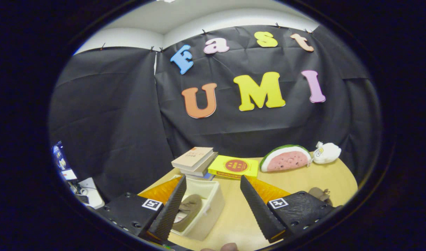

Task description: Open the storage box then place both shoes into the box .Put the left shoe in first, then the right shoe, with the right side of both shoes facing outward in a uniform manner.

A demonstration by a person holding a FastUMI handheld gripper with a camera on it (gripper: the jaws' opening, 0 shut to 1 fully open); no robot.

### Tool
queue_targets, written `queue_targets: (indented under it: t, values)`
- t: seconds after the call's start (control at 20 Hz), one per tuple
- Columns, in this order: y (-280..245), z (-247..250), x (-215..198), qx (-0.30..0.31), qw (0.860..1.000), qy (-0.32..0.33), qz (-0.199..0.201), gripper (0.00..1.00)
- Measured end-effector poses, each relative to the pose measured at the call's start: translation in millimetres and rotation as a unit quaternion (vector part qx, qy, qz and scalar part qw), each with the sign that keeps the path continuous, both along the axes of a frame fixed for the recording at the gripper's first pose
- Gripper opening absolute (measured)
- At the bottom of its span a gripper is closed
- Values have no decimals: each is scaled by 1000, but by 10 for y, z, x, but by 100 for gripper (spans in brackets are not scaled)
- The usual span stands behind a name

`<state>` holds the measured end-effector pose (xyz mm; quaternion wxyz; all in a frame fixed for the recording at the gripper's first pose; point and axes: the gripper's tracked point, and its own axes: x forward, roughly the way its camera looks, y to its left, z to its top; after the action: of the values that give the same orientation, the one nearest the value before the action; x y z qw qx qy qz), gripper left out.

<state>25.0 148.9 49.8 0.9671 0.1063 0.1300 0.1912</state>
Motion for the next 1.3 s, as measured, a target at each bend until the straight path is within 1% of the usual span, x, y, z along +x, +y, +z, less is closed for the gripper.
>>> queue_targets:
  t: [0.05,0.15,0.3,0.5,0.65,0.8,0.9,1.1,1.25,1.3]
  values:
    - [-243,-20,10,-7,1000,-3,-7,95]
    - [-734,-117,19,-40,999,-11,-17,95]
    - [-1436,-409,17,-86,996,-4,-30,94]
    - [-2415,-937,127,-108,991,40,-73,95]
    - [-2939,-1374,226,-104,986,85,-97,95]
    - [-3218,-1794,358,-107,980,130,-103,95]
    - [-3286,-2059,449,-114,975,160,-99,95]
    - [-3268,-2542,603,-127,965,218,-78,95]
    - [-3202,-2782,691,-124,960,245,-61,95]
    - [-3180,-2837,718,-122,959,251,-56,89]
